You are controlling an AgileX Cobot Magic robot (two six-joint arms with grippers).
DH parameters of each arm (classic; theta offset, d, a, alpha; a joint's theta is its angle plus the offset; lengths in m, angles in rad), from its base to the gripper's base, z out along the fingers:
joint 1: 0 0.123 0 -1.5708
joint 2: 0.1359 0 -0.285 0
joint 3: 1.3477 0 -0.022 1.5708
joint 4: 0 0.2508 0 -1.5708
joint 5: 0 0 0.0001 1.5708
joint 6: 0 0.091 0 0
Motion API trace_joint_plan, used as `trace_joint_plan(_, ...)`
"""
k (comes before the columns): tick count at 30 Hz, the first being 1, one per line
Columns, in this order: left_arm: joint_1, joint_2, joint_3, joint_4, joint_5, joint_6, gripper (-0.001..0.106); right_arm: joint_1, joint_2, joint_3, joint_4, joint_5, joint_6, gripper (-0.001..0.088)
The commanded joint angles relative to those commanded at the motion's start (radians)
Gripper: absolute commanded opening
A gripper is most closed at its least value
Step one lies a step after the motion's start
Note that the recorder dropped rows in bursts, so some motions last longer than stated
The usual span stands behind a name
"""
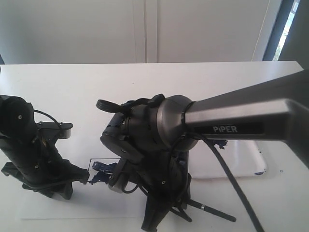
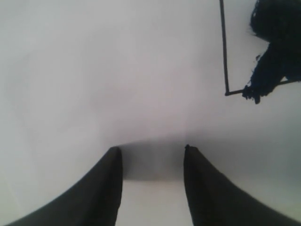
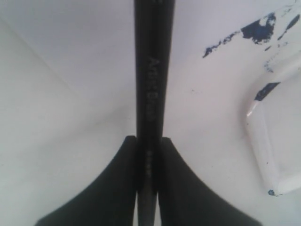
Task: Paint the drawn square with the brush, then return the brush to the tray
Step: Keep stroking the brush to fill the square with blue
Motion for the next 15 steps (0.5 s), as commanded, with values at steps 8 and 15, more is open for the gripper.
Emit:
trace_joint_plan(8,0.0,0.0,0.0,0.0,0.008,0.0,0.048,0.0,0.0,0.0,0.075,0.0,-0.002,0.0)
trace_joint_plan(15,0.0,0.0,0.0,0.0,0.012,0.0,0.048,0.0,0.0,0.002,0.14,0.0,-0.004,0.0)
